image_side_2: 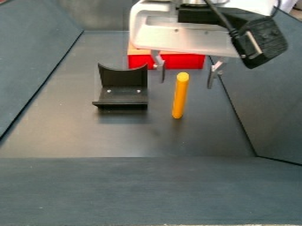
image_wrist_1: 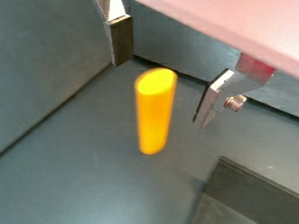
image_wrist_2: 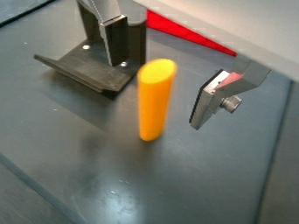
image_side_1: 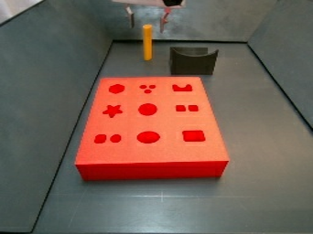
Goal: Pick up the oval object. Move up. Move to above the board. Insert the oval object.
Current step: Pick up the oval object.
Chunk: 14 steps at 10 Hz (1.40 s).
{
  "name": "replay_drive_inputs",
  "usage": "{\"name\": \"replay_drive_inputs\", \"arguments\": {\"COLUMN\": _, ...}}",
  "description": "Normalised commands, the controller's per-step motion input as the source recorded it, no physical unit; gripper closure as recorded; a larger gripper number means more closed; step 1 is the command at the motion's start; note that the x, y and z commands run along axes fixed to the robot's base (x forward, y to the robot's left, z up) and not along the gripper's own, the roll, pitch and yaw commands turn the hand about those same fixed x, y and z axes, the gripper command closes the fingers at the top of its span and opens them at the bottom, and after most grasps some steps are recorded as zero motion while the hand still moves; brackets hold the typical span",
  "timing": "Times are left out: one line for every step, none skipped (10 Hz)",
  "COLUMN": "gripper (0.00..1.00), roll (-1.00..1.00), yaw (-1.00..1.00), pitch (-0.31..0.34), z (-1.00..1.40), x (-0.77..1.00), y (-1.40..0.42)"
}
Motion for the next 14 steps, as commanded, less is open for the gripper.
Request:
{"name": "replay_drive_inputs", "arguments": {"gripper": 0.00, "roll": 0.04, "yaw": 0.03, "pitch": -0.023, "z": -0.01, "x": 0.00, "y": -0.15}}
{"name": "replay_drive_inputs", "arguments": {"gripper": 0.00, "roll": 0.00, "yaw": -0.09, "pitch": 0.101, "z": -0.01, "x": 0.32, "y": 0.00}}
{"name": "replay_drive_inputs", "arguments": {"gripper": 0.00, "roll": 0.00, "yaw": -0.06, "pitch": 0.039, "z": -0.01, "x": 0.11, "y": 0.00}}
{"name": "replay_drive_inputs", "arguments": {"gripper": 0.00, "roll": 0.00, "yaw": 0.00, "pitch": 0.000, "z": -0.11, "x": 0.00, "y": 0.00}}
{"name": "replay_drive_inputs", "arguments": {"gripper": 0.00, "roll": 0.00, "yaw": 0.00, "pitch": 0.000, "z": -0.62, "x": 0.00, "y": 0.00}}
{"name": "replay_drive_inputs", "arguments": {"gripper": 0.00, "roll": 0.00, "yaw": 0.00, "pitch": 0.006, "z": -0.08, "x": 0.00, "y": 0.00}}
{"name": "replay_drive_inputs", "arguments": {"gripper": 1.00, "roll": 0.00, "yaw": 0.00, "pitch": 0.000, "z": 0.00, "x": 0.00, "y": 0.00}}
{"name": "replay_drive_inputs", "arguments": {"gripper": 1.00, "roll": 0.02, "yaw": 0.00, "pitch": 0.000, "z": -0.09, "x": -0.07, "y": 0.00}}
{"name": "replay_drive_inputs", "arguments": {"gripper": 1.00, "roll": 0.08, "yaw": -0.05, "pitch": 0.016, "z": -0.04, "x": 0.00, "y": -0.06}}
{"name": "replay_drive_inputs", "arguments": {"gripper": 1.00, "roll": 0.00, "yaw": 0.00, "pitch": 0.000, "z": -0.02, "x": 0.00, "y": 0.00}}
{"name": "replay_drive_inputs", "arguments": {"gripper": 1.00, "roll": 0.00, "yaw": 0.00, "pitch": 0.000, "z": -0.02, "x": -0.03, "y": 0.00}}
{"name": "replay_drive_inputs", "arguments": {"gripper": 1.00, "roll": 0.00, "yaw": 0.00, "pitch": 0.000, "z": 0.00, "x": -0.08, "y": -0.01}}
{"name": "replay_drive_inputs", "arguments": {"gripper": 1.00, "roll": 0.00, "yaw": -0.05, "pitch": 0.000, "z": 0.00, "x": 0.00, "y": 0.00}}
{"name": "replay_drive_inputs", "arguments": {"gripper": 1.00, "roll": 0.00, "yaw": 0.00, "pitch": 0.000, "z": 0.00, "x": -0.03, "y": 0.00}}
